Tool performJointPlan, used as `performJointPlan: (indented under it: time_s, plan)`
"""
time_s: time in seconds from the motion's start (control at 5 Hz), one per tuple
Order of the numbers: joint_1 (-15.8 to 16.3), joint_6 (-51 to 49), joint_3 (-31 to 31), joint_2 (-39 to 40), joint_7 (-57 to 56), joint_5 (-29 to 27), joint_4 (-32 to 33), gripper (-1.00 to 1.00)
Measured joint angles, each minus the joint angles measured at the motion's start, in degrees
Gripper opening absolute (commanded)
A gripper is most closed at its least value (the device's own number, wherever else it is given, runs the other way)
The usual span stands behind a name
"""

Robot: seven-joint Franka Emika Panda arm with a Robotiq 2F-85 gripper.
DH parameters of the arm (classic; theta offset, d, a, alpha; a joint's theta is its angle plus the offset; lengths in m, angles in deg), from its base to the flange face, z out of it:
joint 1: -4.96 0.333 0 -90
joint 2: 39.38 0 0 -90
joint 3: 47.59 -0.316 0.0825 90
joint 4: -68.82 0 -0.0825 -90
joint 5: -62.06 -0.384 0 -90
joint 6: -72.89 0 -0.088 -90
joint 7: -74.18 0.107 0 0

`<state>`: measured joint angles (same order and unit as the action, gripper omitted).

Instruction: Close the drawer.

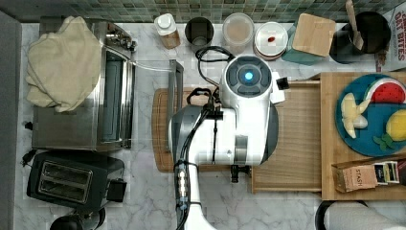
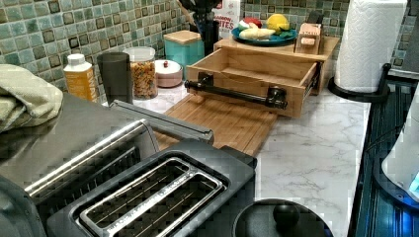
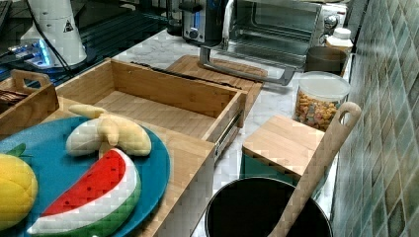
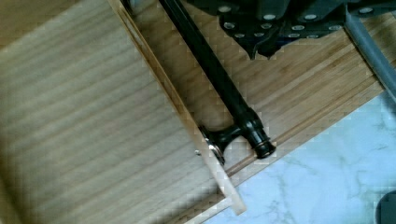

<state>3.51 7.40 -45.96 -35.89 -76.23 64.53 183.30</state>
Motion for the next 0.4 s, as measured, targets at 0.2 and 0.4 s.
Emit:
performJointPlan:
  time_s: [0.2,0.4]
  plan:
    - [0.9,6.1,-0.3,-2.0,-0.4,-0.1,6.4,-1.00]
    - [2.9,6.6,-0.6,-3.4,-2.1,-0.1,11.2,-1.00]
